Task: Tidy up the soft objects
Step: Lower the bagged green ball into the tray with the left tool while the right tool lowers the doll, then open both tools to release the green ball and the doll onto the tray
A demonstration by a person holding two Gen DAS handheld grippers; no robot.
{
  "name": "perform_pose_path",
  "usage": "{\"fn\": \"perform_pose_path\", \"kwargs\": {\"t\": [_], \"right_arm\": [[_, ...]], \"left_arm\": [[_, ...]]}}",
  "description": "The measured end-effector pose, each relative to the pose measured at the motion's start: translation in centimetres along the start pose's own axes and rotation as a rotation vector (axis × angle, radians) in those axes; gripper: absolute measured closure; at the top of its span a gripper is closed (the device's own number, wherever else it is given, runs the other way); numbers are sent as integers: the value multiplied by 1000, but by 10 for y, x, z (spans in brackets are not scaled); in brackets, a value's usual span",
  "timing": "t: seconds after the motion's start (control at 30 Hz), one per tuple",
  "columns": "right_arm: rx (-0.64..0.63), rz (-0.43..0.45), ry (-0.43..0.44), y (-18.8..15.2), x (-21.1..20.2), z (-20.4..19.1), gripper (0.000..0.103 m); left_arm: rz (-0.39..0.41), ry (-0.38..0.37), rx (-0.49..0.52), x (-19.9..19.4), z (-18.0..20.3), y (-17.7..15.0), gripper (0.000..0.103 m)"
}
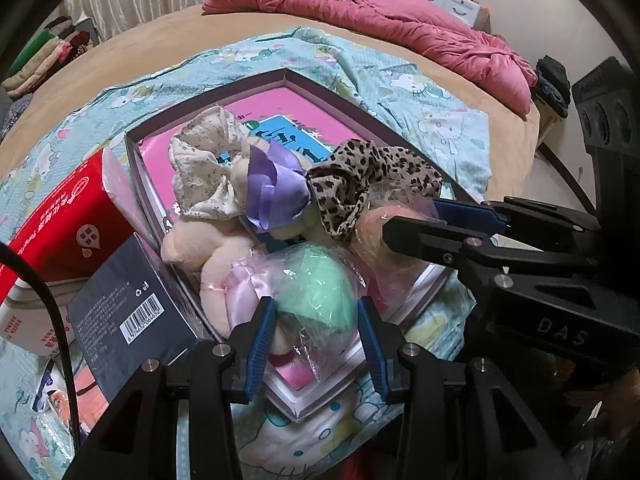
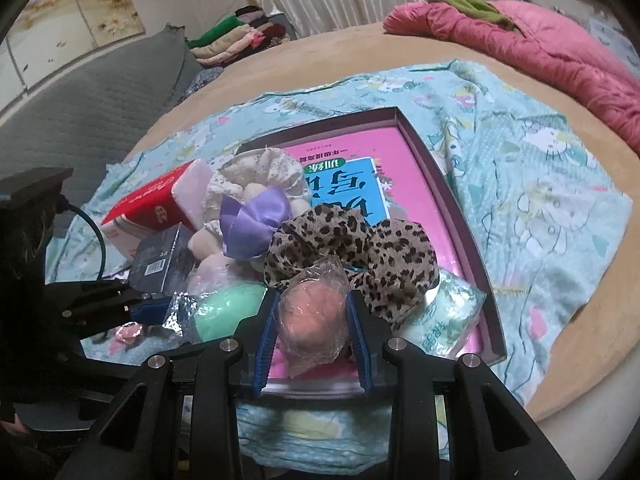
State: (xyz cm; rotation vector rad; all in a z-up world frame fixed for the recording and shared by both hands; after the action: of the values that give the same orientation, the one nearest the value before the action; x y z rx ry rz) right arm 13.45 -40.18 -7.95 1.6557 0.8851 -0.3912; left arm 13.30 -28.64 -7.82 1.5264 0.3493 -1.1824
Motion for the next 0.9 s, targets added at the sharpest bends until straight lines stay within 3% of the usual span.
{"fn": "perform_pose_path", "kwargs": {"t": [0.83, 0.9], "right_arm": [[-6, 51, -13, 4, -13, -8, 61], [-5, 54, -17, 5, -14, -8, 56]], "left_arm": [[-38, -33, -33, 1, 3, -10, 61], [-37, -33, -33, 0, 3, -10, 61]]}}
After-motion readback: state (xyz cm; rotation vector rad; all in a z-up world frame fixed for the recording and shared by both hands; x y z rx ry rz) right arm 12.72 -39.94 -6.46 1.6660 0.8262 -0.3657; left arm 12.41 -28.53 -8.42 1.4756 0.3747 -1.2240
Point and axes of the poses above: each gripper's, at about its wrist camera, not at the fingertips, and x roughly the way its jaws point, z to its right, y to its top, the point moved 5 cm from there along x, roughly the way its jaws point, and after that the axes turned 8 degrees about z, right-handed, at the moved point
